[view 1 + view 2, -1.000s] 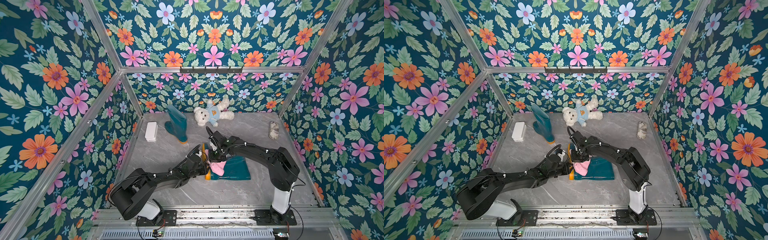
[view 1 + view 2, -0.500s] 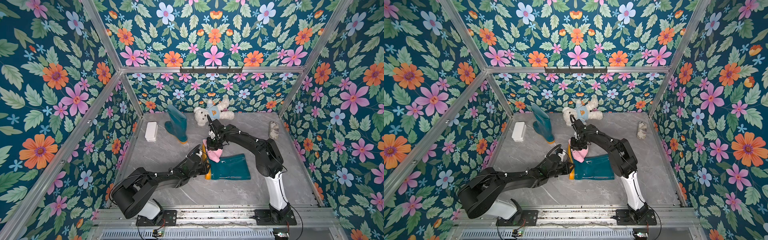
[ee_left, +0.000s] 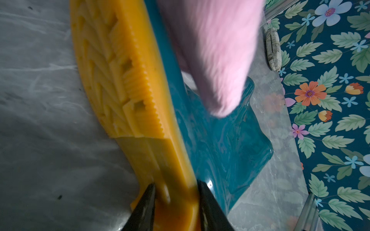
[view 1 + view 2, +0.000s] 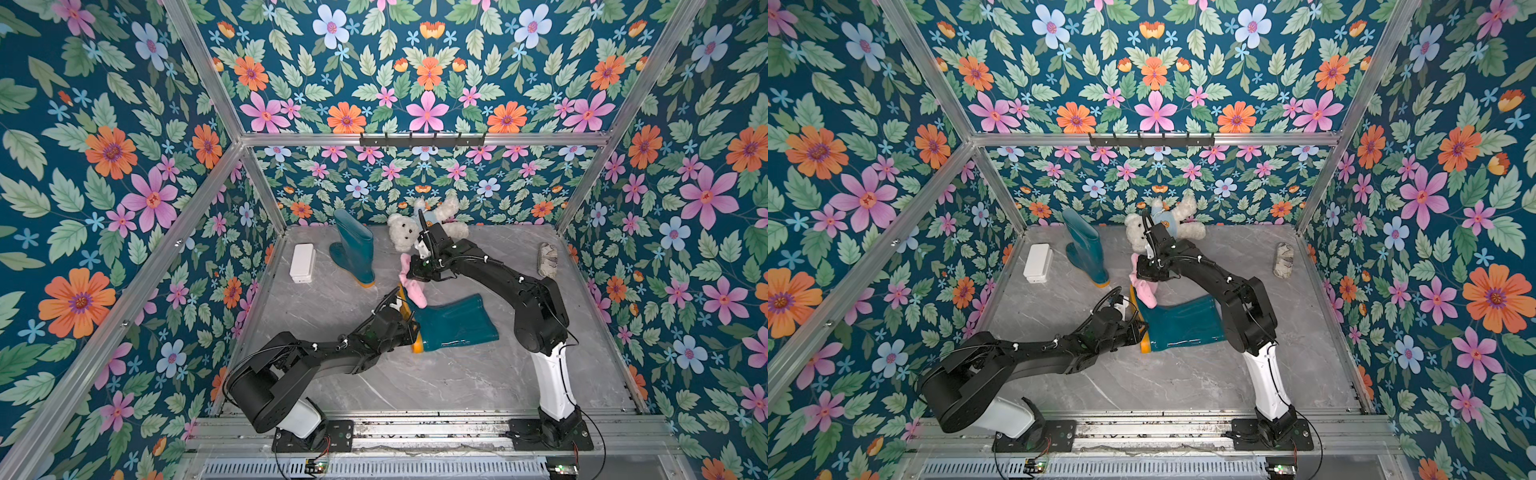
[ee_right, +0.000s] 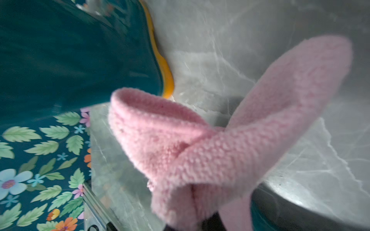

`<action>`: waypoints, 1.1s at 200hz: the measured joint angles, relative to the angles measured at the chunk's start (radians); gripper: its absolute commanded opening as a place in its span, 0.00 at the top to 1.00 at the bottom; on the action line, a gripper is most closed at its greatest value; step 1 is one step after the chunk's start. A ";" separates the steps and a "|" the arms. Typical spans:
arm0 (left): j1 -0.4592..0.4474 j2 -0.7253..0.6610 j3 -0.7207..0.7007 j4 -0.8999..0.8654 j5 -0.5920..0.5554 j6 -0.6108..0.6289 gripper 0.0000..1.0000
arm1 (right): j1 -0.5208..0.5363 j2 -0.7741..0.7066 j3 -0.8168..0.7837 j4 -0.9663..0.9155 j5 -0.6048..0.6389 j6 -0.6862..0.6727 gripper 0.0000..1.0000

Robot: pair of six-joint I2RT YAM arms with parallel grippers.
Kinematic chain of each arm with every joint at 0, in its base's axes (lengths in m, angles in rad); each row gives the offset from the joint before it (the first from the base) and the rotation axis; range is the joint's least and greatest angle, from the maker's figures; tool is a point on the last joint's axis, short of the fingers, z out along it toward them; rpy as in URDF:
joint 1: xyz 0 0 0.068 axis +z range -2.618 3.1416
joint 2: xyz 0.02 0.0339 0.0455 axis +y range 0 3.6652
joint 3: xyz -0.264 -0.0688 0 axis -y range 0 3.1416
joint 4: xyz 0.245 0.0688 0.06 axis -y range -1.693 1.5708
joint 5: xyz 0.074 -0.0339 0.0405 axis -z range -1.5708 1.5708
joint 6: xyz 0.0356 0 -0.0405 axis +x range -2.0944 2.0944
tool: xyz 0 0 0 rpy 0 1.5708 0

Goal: Wipe the rubber boots with a cloth
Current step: Wipe the dirt off the rubber boot.

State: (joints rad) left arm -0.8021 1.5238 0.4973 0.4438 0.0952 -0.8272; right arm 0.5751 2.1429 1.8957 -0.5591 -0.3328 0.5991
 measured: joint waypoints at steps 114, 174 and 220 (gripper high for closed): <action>0.000 -0.004 0.012 -0.029 0.000 0.014 0.64 | -0.064 0.224 0.138 -0.118 -0.267 0.074 1.00; 0.003 -0.002 0.011 -0.026 0.000 0.019 0.63 | -0.086 0.144 -0.023 -0.263 -0.236 -0.063 1.00; 0.010 0.000 0.000 -0.002 0.006 0.023 0.64 | -0.138 0.107 -0.077 -0.381 -0.118 -0.177 1.00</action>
State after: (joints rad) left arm -0.7921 1.5242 0.4969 0.4419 0.1009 -0.8047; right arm 0.4366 2.2501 1.8191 -0.9405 -0.4507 0.4225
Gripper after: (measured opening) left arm 0.366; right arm 0.104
